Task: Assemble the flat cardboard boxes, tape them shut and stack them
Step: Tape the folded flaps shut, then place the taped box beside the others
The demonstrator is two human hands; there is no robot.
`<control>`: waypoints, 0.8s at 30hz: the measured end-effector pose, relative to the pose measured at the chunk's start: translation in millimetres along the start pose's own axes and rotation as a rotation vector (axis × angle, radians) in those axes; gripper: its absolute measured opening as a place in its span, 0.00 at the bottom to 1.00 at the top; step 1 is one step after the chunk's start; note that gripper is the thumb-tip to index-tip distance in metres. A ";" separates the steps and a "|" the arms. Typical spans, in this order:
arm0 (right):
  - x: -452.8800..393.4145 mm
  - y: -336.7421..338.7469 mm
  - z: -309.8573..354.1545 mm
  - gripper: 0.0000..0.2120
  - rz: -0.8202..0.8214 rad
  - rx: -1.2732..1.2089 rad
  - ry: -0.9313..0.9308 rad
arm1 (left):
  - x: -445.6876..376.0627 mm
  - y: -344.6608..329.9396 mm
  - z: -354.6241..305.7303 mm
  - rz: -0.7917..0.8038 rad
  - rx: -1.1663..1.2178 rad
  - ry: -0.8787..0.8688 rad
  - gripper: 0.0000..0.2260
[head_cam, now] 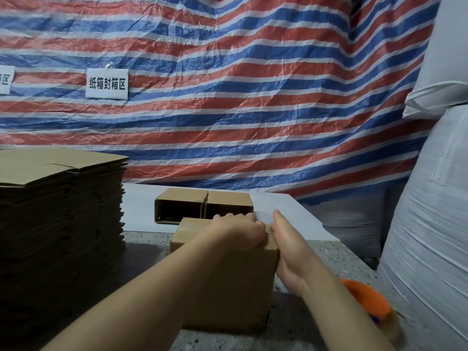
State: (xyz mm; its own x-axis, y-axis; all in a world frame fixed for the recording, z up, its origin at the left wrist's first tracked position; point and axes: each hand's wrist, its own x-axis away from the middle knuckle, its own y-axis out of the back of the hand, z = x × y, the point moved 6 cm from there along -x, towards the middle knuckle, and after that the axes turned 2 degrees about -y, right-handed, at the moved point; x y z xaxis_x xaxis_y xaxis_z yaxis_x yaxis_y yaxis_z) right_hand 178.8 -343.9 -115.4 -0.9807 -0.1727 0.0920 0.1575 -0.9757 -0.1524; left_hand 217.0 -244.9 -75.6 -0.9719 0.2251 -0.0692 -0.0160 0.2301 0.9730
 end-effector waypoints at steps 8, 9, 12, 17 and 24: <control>12.2 14.6 -15.6 0.41 -0.115 0.072 -0.141 | 20.2 44.1 13.3 -0.305 0.596 -0.018 0.17; 10.0 18.4 -6.5 0.40 -0.170 0.116 -0.109 | 26.8 57.4 28.0 -0.412 0.697 0.011 0.16; 5.1 20.9 18.5 0.37 -0.261 0.187 -0.022 | 42.6 82.4 82.2 -0.574 0.689 0.210 0.15; -4.7 2.5 11.4 0.33 -0.172 0.099 -0.153 | 58.3 29.8 110.2 -0.073 1.086 0.445 0.18; -1.9 2.3 -3.1 0.39 -0.131 0.063 -0.321 | 60.8 3.4 128.5 -0.057 1.294 0.562 0.18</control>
State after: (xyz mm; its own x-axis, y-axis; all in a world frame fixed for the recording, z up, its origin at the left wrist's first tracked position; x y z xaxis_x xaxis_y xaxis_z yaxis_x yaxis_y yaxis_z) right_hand 180.7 -345.3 -119.0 -0.9079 -0.0694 0.4133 0.0496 -0.9971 -0.0585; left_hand 188.1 -108.8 -104.9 -0.9447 -0.1453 0.2939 -0.1324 0.9892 0.0634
